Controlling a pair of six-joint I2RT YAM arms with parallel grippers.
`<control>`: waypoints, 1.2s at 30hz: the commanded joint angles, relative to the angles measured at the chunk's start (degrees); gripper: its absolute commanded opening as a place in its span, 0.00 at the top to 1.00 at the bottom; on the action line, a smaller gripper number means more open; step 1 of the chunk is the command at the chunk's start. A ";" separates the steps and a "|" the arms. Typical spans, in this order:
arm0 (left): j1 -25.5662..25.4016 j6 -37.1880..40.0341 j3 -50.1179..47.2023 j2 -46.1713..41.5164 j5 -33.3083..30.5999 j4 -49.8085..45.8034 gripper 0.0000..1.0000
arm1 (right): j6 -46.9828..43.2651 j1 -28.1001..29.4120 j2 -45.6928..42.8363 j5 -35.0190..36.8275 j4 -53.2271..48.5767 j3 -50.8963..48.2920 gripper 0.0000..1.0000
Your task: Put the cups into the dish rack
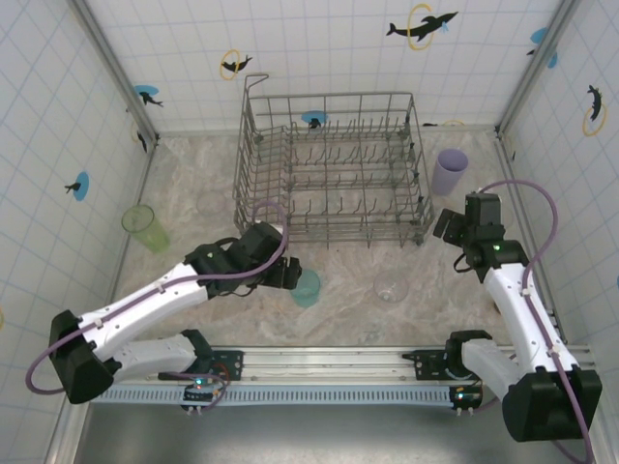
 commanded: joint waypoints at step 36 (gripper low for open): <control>-4.40 -2.54 0.47 15.68 -0.66 2.71 1.00 | -1.08 -0.51 -1.63 -3.84 0.94 -1.49 0.00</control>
